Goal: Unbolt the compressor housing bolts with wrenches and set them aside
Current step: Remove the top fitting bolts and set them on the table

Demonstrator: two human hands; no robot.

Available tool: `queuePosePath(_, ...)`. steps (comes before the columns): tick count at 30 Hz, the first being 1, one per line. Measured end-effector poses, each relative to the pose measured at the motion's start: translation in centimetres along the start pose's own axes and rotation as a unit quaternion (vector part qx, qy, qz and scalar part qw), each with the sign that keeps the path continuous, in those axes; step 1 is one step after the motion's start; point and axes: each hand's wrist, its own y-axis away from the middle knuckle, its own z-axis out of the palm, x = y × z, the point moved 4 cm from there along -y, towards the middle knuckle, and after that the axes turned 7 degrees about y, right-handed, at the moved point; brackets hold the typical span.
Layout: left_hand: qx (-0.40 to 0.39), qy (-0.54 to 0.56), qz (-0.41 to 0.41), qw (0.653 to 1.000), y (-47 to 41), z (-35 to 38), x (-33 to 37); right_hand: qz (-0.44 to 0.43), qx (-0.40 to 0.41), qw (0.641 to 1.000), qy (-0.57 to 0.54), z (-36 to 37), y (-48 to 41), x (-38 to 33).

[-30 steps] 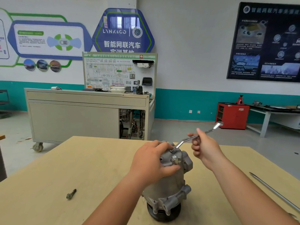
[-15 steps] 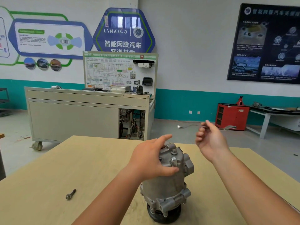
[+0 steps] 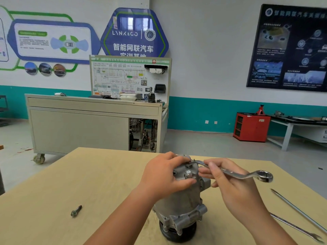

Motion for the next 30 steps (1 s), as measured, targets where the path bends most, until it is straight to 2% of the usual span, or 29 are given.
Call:
queuePosePath(2, -0.001, 0.001, 0.0, 1.0, 0.0, 0.0, -0.1, 0.007, -0.004, 1.0, -0.012, -0.2, -0.2, 0.4)
queuePosePath(4, -0.002, 0.005, -0.003, 1.0, 0.0, 0.1, -0.2, 0.049, 0.001, 0.998, -0.046, -0.5, -0.9, 1.6)
queuePosePath(7, -0.005, 0.013, -0.007, 1.0, 0.0, 0.1, -0.3, 0.188, 0.066, 0.969, -0.144, -0.9, -2.9, 5.4)
queuePosePath(9, -0.008, 0.013, -0.006, 1.0, 0.0, 0.1, -0.1, 0.26, 0.099, 0.95, -0.143, -0.6, -5.1, 7.9)
queuePosePath(15, -0.016, 0.012, -0.001, 1.0, 0.1, -0.1, 0.0, 0.327, 0.0, 0.939, -0.103, 4.8, -11.4, 9.7)
queuePosePath(17, -0.019, 0.008, -0.001, 1.0, 0.1, -0.2, 0.0, 0.334, -0.018, 0.933, -0.13, 5.4, -12.0, 9.4)
queuePosePath(19, -0.021, 0.002, -0.004, 1.0, 0.1, -0.1, 0.0, 0.344, -0.022, 0.908, -0.238, 5.0, -11.6, 9.3)
queuePosePath(22, -0.015, 0.001, -0.013, 1.0, 0.1, 0.1, -0.1, 0.335, 0.036, 0.837, -0.431, 3.5, -10.1, 8.7)
queuePosePath(25, -0.006, 0.022, -0.024, 0.999, 0.1, 0.1, -0.2, 0.291, 0.094, 0.785, -0.539, 1.4, -8.3, 7.1)
queuePosePath(26, -0.004, 0.025, -0.027, 0.999, 0.1, 0.1, -0.3, 0.273, 0.103, 0.787, -0.544, 0.6, -7.5, 6.4)
queuePosePath(27, -0.004, 0.027, -0.029, 0.999, 0.1, 0.2, -0.3, 0.257, 0.102, 0.804, -0.527, -0.1, -6.6, 5.8)
queuePosePath(30, -0.001, 0.023, -0.029, 0.999, 0.1, 0.3, -0.4, 0.201, 0.066, 0.901, -0.378, -1.0, -3.6, 3.9)
